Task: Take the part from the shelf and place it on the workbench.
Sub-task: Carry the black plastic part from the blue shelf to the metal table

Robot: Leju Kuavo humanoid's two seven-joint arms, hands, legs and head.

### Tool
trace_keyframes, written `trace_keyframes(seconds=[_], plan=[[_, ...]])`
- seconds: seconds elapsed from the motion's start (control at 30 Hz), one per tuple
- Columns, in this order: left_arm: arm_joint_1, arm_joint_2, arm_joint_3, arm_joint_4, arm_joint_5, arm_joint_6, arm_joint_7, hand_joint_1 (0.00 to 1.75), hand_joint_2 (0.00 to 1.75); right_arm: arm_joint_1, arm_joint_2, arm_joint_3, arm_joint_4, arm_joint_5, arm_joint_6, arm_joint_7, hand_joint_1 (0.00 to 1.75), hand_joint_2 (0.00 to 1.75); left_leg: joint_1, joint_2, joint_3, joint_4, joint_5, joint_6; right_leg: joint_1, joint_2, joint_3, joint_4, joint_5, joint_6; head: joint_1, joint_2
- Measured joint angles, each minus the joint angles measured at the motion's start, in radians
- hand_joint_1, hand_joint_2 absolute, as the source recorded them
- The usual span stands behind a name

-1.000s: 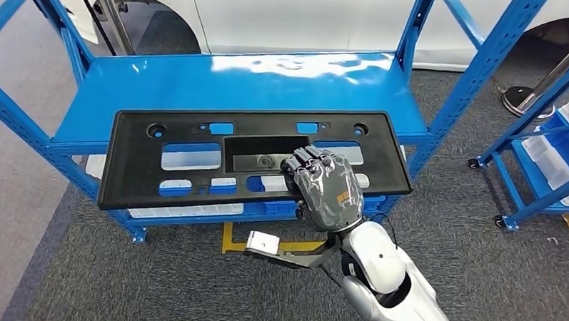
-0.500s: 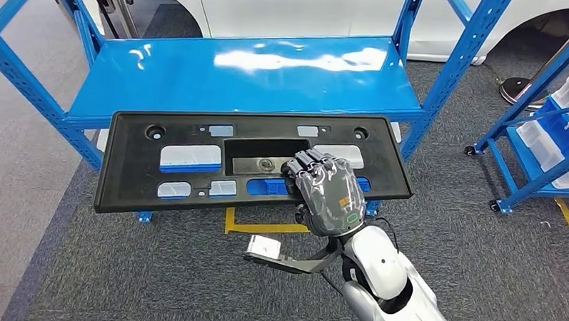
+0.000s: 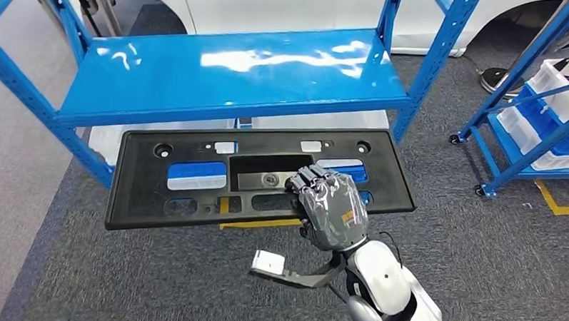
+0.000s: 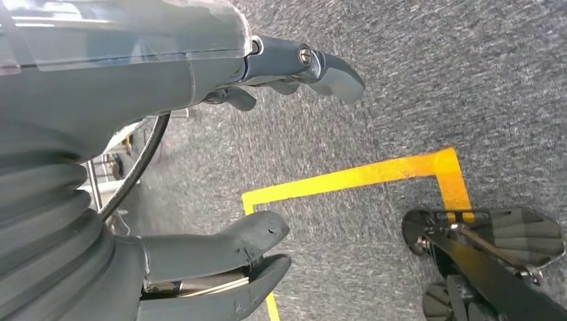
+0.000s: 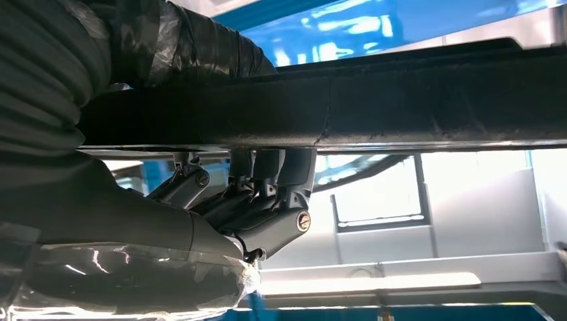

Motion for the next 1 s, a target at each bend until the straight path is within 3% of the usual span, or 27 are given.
trace_keyframes(seconds=[0.07,0.13,0.23,0.27,0.3,0.37,0.43,0.5,0.57,0.63,0.73,0.8,0.83,0.93,1.0], plan=[[-0.002,0.000,0.000,0.000,-0.003,0.000,0.001,0.00,1.75,0.001,-0.003,0.000,-0.004,0.001,0.000,0.001,1.75,1.75,-0.001,0.015,-0.002,0.004,-0.005,-0.007,-0.004,0.019,-0.003,-0.011,0.001,-0.008,0.000,0.000],[-0.003,0.002,0.000,0.000,-0.004,-0.001,0.002,0.00,1.75,0.001,-0.005,-0.001,-0.008,0.001,0.001,0.002,1.75,1.75,0.002,-0.007,-0.015,0.040,-0.038,-0.015,-0.012,0.036,-0.002,-0.019,0.008,-0.018,-0.001,0.000],[-0.001,0.002,0.001,0.000,-0.004,-0.001,0.003,0.00,1.75,0.002,-0.005,-0.001,-0.010,0.001,0.001,0.002,1.75,1.75,0.007,-0.056,-0.092,0.218,-0.129,-0.026,-0.015,0.060,-0.006,-0.021,0.014,-0.026,-0.002,0.000],[0.000,0.003,0.001,0.000,-0.004,-0.001,0.003,0.00,1.75,0.003,-0.006,-0.001,-0.010,0.001,0.002,0.002,1.75,1.75,0.008,-0.059,-0.114,0.267,-0.142,-0.029,-0.015,0.069,-0.008,-0.020,0.015,-0.026,-0.002,0.000],[0.001,0.003,0.001,0.000,-0.004,-0.002,0.004,0.00,1.75,0.004,-0.006,-0.001,-0.010,0.001,0.002,0.002,1.75,1.75,0.009,-0.060,-0.120,0.281,-0.134,-0.030,-0.015,0.080,-0.010,-0.017,0.016,-0.025,-0.002,0.000],[0.002,0.003,0.001,0.000,-0.004,-0.004,0.005,0.00,1.75,0.004,-0.007,-0.001,-0.010,0.001,0.002,0.002,1.75,1.75,0.011,-0.068,-0.081,0.199,-0.071,-0.029,-0.016,0.101,-0.011,-0.011,0.017,-0.023,-0.002,0.000],[0.003,0.003,0.002,0.000,-0.003,-0.008,0.004,0.00,1.75,-0.001,-0.006,-0.001,-0.010,0.002,0.007,0.003,1.75,1.75,0.015,-0.114,-0.024,0.074,-0.020,-0.024,-0.016,0.123,-0.018,-0.002,0.019,-0.017,-0.001,0.000],[0.002,0.003,0.004,0.000,0.001,-0.010,0.001,0.00,1.75,-0.011,-0.004,-0.001,-0.009,0.000,0.018,0.003,1.75,1.75,0.016,-0.146,-0.005,0.020,-0.011,-0.020,-0.018,0.144,-0.032,0.002,0.027,-0.003,-0.001,0.000],[0.001,0.002,0.006,0.000,0.004,-0.011,-0.001,0.00,1.75,-0.022,-0.001,-0.002,-0.006,-0.004,0.029,0.003,1.75,1.75,0.017,-0.130,-0.005,0.011,-0.005,-0.012,-0.021,0.163,-0.042,0.000,0.037,0.014,-0.001,0.000],[-0.001,0.001,0.008,0.000,0.005,-0.012,-0.002,0.00,1.75,-0.035,0.001,-0.004,-0.001,-0.007,0.037,0.003,1.75,1.75,0.021,-0.105,-0.005,-0.001,0.008,0.001,-0.020,0.142,-0.057,0.023,0.019,0.025,0.001,0.000],[0.000,0.000,0.012,0.000,0.005,-0.013,0.001,0.00,1.75,-0.055,0.005,-0.006,0.009,-0.010,0.041,0.003,1.75,1.75,0.019,-0.067,-0.012,-0.006,0.018,0.012,-0.022,0.080,-0.121,0.178,-0.076,0.036,0.006,0.000],[0.001,0.000,0.016,0.000,0.005,-0.013,0.005,0.00,1.75,-0.057,0.007,-0.006,0.016,-0.012,0.041,0.003,1.75,1.75,0.019,-0.041,-0.016,-0.003,0.018,0.012,-0.027,0.069,-0.142,0.250,-0.099,0.043,0.006,0.000],[0.001,0.000,0.017,0.000,0.004,-0.013,0.007,0.00,1.75,-0.057,0.008,-0.006,0.020,-0.012,0.041,0.003,1.75,1.75,0.019,-0.029,-0.017,-0.001,0.018,0.011,-0.029,0.065,-0.127,0.235,-0.085,0.044,0.006,0.000],[-0.001,-0.001,0.019,0.000,0.004,-0.011,0.008,0.00,1.75,-0.060,0.009,-0.006,0.024,-0.013,0.041,0.003,1.75,1.75,0.016,0.002,-0.018,0.007,0.013,0.003,-0.024,0.019,-0.021,0.056,-0.018,0.037,0.007,0.000],[-0.002,-0.002,0.020,0.000,0.004,-0.010,0.008,0.00,1.75,-0.063,0.011,-0.006,0.024,-0.014,0.041,0.003,1.75,1.75,0.011,0.019,-0.019,0.009,0.011,-0.008,-0.014,0.000,0.006,-0.004,-0.011,0.025,0.006,0.000]])
